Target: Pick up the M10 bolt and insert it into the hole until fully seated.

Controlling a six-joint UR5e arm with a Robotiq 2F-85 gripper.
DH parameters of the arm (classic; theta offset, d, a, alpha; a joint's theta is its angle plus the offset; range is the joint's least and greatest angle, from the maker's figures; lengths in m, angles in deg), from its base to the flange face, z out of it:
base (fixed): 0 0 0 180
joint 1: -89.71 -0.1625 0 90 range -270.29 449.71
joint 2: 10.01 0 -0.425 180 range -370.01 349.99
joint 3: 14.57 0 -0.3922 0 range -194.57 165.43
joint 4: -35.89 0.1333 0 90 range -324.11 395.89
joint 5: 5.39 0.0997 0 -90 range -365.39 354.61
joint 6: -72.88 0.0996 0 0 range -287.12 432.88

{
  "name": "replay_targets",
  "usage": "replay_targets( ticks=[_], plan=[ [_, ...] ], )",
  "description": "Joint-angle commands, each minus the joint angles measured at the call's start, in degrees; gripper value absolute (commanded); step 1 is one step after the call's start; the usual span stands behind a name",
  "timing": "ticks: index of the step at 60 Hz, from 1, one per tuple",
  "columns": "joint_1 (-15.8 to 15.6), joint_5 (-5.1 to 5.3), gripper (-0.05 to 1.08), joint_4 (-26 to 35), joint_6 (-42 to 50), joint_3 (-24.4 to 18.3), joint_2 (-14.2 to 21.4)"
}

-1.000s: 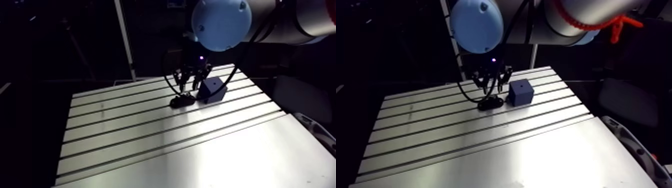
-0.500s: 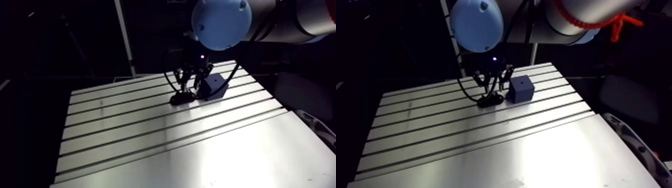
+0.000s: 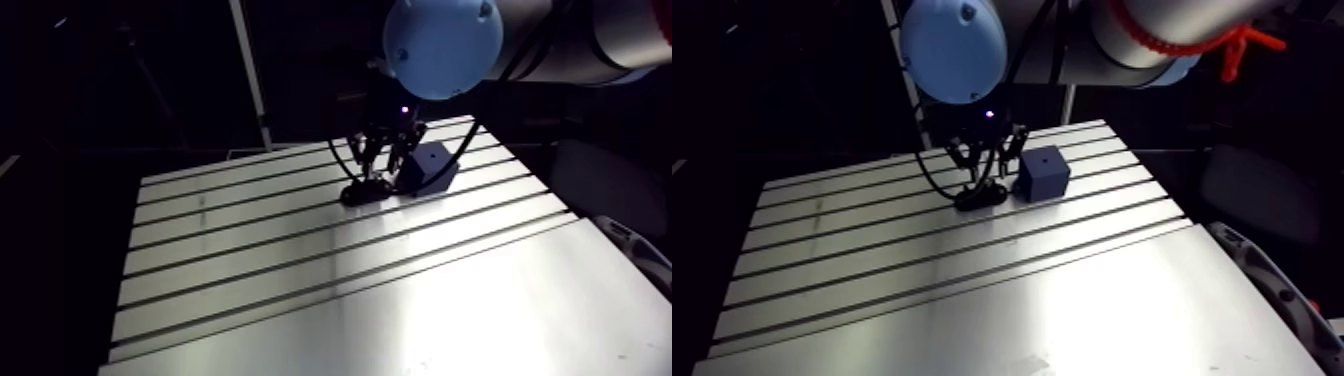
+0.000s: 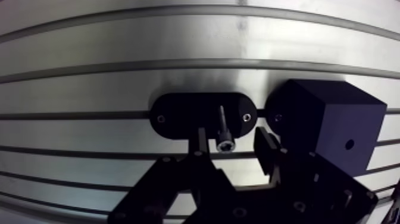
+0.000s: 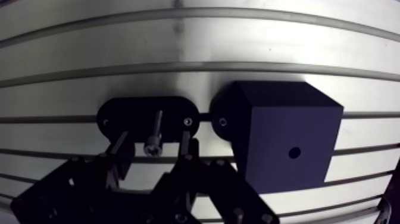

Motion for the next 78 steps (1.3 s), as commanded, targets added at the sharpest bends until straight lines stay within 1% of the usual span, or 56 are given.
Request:
replay_targets(
  ticks=[1,19,27,53,78],
  plan=[
    [-0.08,-0.05,0.48,0.02,0.02,-0.01,0.05],
    [-0.1,-0.07,0.49,0.18,0.02,0.08,0.15],
    [-0.1,-0.41,0.49,0.28,0.11,0.17,0.15],
    [-0.1,-0.34,0.49,0.36,0.11,0.08,-0.02],
    [-0.54,-0.15,0.54,0.36,0.2,0.17,0.06]
  ],
)
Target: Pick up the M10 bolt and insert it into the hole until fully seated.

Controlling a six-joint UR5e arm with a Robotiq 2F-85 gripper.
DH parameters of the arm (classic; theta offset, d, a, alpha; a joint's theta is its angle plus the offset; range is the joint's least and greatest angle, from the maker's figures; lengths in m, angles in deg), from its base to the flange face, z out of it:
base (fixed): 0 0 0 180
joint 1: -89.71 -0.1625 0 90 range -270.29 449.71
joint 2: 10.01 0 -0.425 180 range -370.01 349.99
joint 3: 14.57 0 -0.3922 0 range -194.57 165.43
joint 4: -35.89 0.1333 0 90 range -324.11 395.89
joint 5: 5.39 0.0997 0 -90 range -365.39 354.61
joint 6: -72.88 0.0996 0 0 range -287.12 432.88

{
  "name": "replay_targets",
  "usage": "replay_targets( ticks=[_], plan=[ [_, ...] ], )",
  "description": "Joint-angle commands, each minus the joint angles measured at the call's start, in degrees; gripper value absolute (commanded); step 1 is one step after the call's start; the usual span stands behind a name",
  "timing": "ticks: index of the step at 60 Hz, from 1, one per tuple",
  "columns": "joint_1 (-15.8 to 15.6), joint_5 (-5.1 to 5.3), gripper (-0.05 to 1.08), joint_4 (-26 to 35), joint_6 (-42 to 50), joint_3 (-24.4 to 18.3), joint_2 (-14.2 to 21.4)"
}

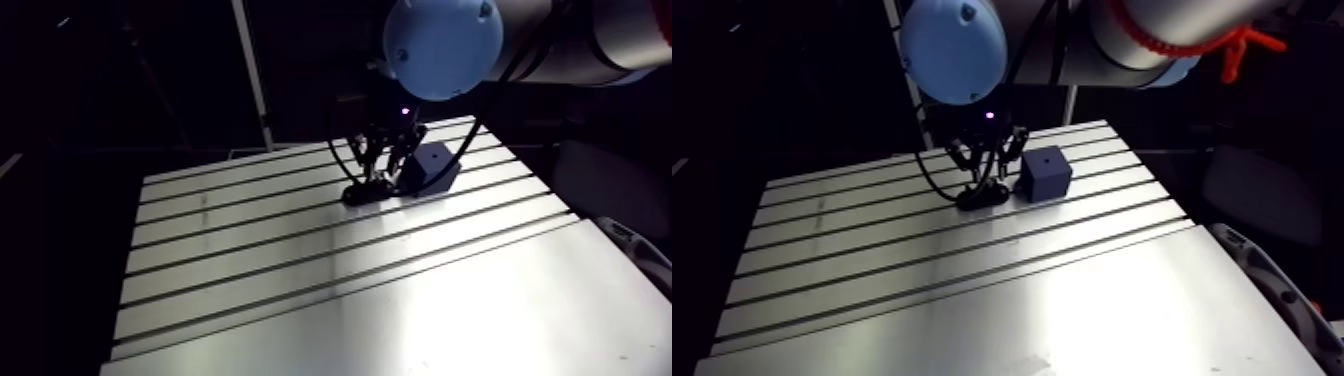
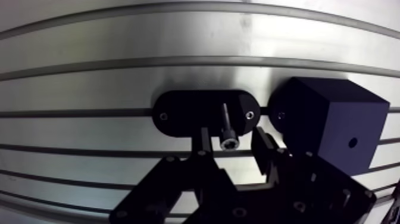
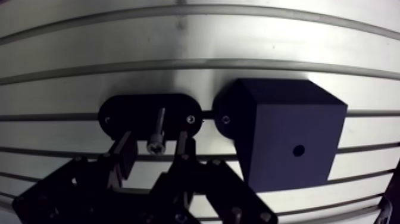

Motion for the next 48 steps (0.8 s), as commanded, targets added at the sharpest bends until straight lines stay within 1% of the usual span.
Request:
replay_targets(
  ticks=[1,14,30,48],
  plan=[
    [-0.19,0.11,0.54,0.0,0.04,0.07,0.01],
    [-0.28,0.11,0.56,0.01,0.04,0.25,0.01],
    [-0.19,-0.15,0.57,0.01,0.04,0.08,0.1],
    [-0.19,-0.14,0.61,0.1,0.04,0.22,0.01]
  ],
)
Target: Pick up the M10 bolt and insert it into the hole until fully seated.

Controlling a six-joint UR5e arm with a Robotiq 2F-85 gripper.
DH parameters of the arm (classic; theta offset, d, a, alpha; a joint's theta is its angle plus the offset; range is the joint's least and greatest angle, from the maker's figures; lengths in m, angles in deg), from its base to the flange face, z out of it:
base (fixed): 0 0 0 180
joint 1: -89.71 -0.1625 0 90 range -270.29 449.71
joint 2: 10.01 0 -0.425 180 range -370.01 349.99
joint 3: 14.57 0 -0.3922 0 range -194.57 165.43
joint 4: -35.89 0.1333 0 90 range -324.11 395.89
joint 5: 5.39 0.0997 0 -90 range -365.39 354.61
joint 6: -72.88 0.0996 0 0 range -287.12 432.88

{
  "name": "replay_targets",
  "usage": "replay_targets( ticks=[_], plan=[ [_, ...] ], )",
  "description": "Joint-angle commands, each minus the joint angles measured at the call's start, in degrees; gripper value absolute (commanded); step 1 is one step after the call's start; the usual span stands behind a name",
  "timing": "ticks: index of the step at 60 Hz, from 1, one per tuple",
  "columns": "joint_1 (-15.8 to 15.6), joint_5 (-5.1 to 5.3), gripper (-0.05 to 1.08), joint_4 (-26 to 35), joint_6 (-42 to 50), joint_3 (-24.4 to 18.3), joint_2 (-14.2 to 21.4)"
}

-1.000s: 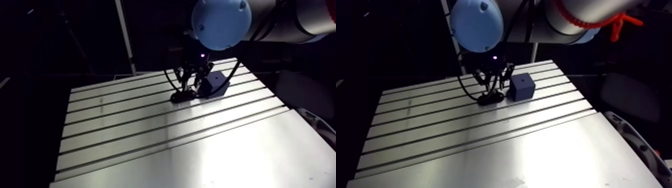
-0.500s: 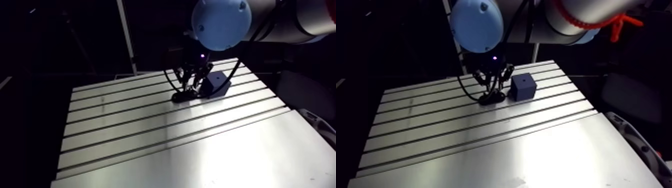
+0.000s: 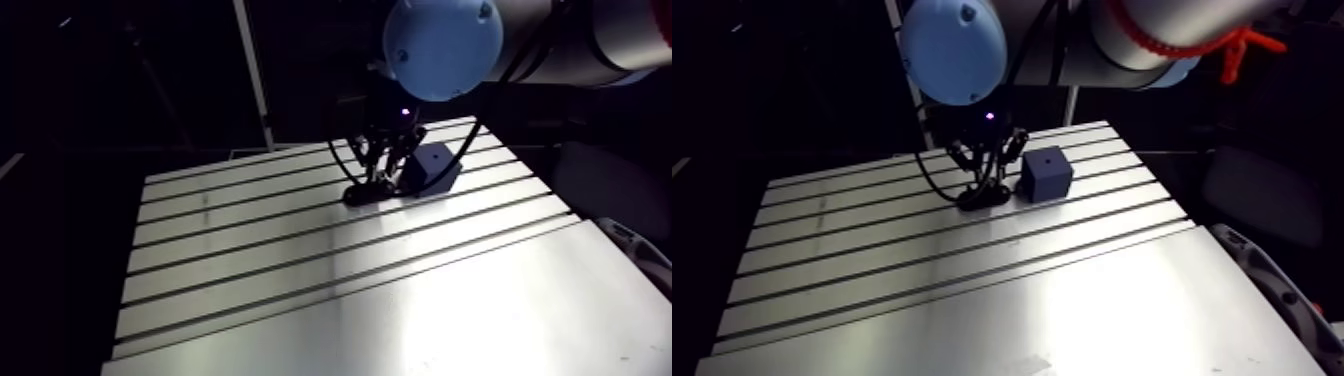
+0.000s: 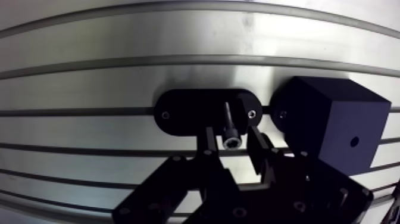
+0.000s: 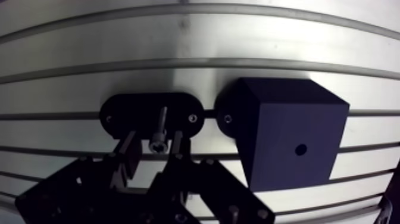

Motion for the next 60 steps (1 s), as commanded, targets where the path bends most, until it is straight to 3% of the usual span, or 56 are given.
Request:
replay_targets(
  ticks=[1,60],
  plan=[
    [0.01,-0.02,0.61,0.03,0.0,0.13,-0.07],
    [0.01,-0.03,0.73,0.12,0.0,0.17,-0.07]
  ],
)
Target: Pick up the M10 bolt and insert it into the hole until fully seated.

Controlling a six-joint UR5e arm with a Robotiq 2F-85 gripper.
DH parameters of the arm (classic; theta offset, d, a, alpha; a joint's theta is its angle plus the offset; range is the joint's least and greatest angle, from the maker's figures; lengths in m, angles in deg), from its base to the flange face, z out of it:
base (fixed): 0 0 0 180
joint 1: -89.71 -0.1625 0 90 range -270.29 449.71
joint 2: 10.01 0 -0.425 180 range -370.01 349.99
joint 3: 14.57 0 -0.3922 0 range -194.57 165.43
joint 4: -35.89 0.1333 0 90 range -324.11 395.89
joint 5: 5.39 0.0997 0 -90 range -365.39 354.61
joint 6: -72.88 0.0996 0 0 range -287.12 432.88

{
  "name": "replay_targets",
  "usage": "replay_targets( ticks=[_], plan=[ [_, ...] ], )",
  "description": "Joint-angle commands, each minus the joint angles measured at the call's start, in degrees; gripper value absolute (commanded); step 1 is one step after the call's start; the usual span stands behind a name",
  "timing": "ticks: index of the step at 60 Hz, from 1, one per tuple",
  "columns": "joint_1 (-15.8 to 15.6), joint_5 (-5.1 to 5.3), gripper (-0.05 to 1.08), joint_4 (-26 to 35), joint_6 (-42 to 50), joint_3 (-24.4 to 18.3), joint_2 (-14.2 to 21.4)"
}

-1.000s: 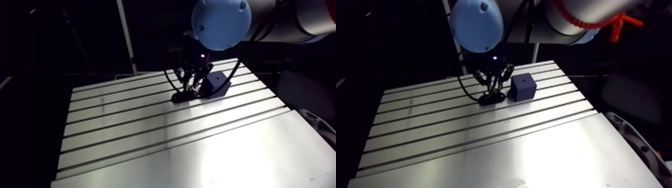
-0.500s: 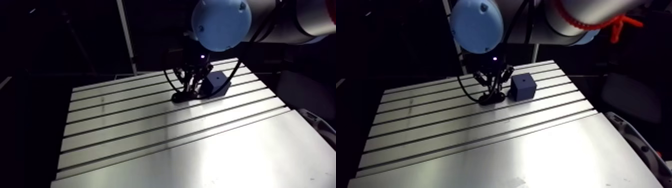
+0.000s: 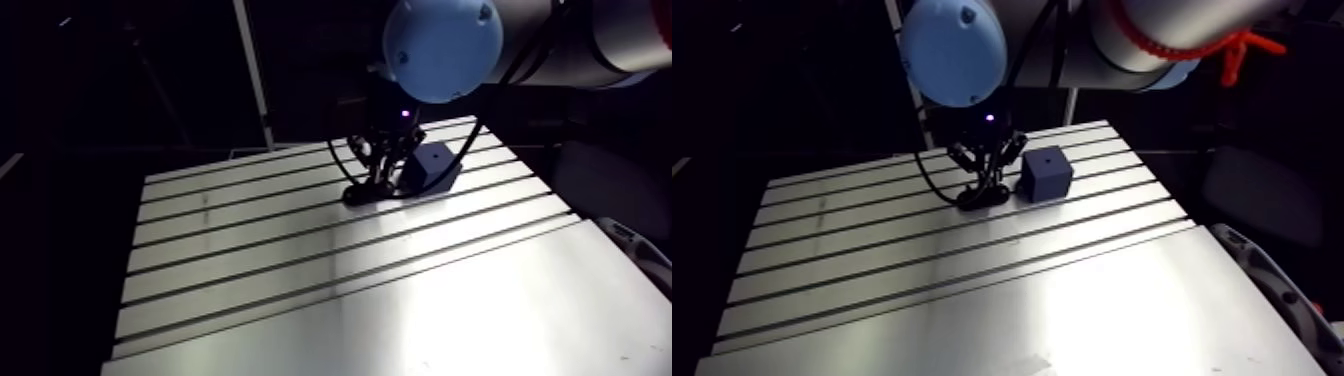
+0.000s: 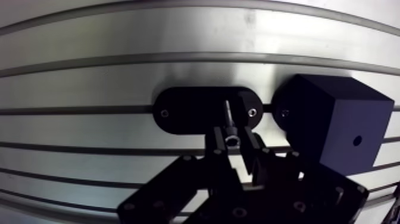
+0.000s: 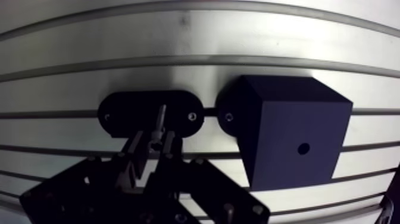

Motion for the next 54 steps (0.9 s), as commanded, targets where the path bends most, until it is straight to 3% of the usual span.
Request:
replay_targets(
  ticks=[1,36,54],
  plan=[
    [0.0,0.0,0.73,0.0,0.0,-0.05,0.01],
    [0.0,0.35,0.84,1.03,0.0,-0.85,0.68],
    [0.0,0.44,0.94,2.84,0.53,-3.67,2.1]
  ],
)
